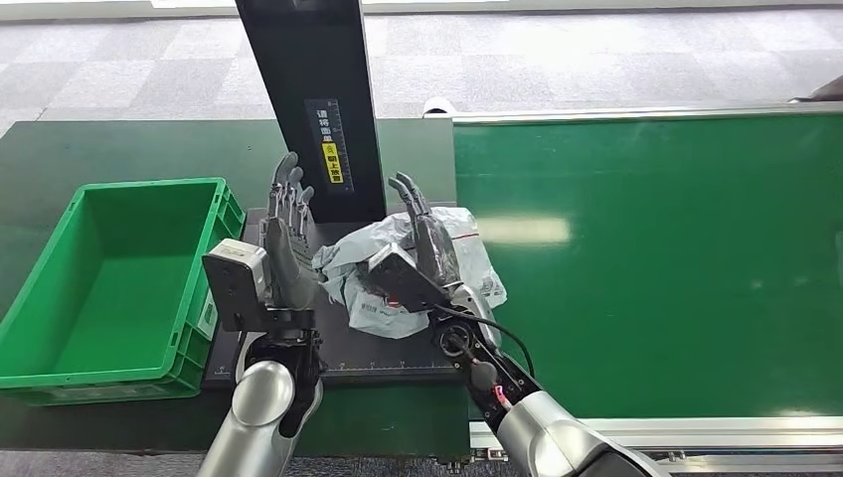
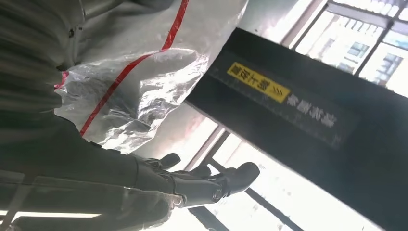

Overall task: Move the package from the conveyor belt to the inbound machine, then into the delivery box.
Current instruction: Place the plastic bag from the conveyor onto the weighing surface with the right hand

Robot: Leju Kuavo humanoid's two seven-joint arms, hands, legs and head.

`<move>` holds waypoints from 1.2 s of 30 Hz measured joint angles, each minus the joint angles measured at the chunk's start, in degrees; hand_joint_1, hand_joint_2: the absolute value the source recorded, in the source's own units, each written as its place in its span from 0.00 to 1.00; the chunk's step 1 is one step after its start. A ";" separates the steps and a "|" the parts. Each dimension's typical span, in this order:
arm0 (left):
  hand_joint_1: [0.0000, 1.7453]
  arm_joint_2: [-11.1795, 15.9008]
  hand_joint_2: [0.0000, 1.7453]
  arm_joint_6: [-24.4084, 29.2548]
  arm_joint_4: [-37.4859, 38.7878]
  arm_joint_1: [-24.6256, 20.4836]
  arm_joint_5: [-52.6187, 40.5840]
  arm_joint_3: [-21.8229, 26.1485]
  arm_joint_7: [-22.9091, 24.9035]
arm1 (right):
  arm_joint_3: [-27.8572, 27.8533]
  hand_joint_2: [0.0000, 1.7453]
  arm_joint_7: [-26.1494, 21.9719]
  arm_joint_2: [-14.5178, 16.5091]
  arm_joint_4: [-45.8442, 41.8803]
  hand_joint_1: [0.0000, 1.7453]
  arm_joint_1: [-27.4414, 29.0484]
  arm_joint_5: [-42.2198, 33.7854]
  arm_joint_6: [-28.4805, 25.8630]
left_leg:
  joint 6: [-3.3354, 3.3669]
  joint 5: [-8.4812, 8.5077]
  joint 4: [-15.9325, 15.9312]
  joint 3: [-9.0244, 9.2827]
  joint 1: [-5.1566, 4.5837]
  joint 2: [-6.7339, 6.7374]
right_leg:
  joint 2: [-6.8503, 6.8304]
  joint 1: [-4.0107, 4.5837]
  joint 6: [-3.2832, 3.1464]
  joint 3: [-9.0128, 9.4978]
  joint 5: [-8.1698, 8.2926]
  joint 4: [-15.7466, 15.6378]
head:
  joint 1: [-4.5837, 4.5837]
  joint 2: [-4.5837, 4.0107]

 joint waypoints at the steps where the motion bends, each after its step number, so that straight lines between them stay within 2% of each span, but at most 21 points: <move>1: 0.00 0.02 0.00 -0.37 -0.56 0.36 0.16 -0.39 0.13 | -0.63 1.00 0.00 -0.21 -0.91 0.00 0.23 -1.71 -0.05 | 0.00 0.00 0.00 0.00 0.00 0.00 | 0.00 0.00 0.00 0.00 0.00 0.00 | -0.01 0.00; 8: 0.00 0.16 0.00 -2.21 -2.01 1.52 1.31 -2.78 -0.17 | -4.73 1.00 0.00 -1.80 -6.41 0.00 1.64 -7.83 -0.62 | 0.00 0.00 0.00 0.00 0.00 0.01 | 0.00 0.00 0.00 0.00 0.00 0.00 | 0.01 0.00; 24: 0.00 0.15 0.00 -2.73 -2.12 1.79 1.79 -3.77 -0.51 | -6.46 1.00 0.00 -3.01 -9.56 0.00 2.67 -9.00 -1.04 | 0.00 0.00 0.01 0.01 0.00 0.00 | 0.01 0.00 0.00 0.00 0.00 0.00 | -0.01 0.00; 31: 0.00 0.12 0.00 -3.96 -1.98 1.71 2.88 -3.65 -1.21 | -9.66 1.00 0.00 -4.27 -11.66 0.00 3.26 -10.57 -1.10 | 0.00 0.00 0.01 0.01 0.00 0.01 | 0.01 0.00 0.00 0.00 0.00 -0.01 | 0.00 0.00; 36: 0.00 0.09 0.00 -5.57 -1.85 1.31 2.99 -3.41 -1.60 | -13.74 1.00 0.00 -4.93 -13.20 0.00 3.18 -13.92 2.32 | 0.00 0.00 0.01 0.00 0.00 0.01 | 0.00 0.00 0.00 0.00 0.00 -0.01 | -0.01 0.00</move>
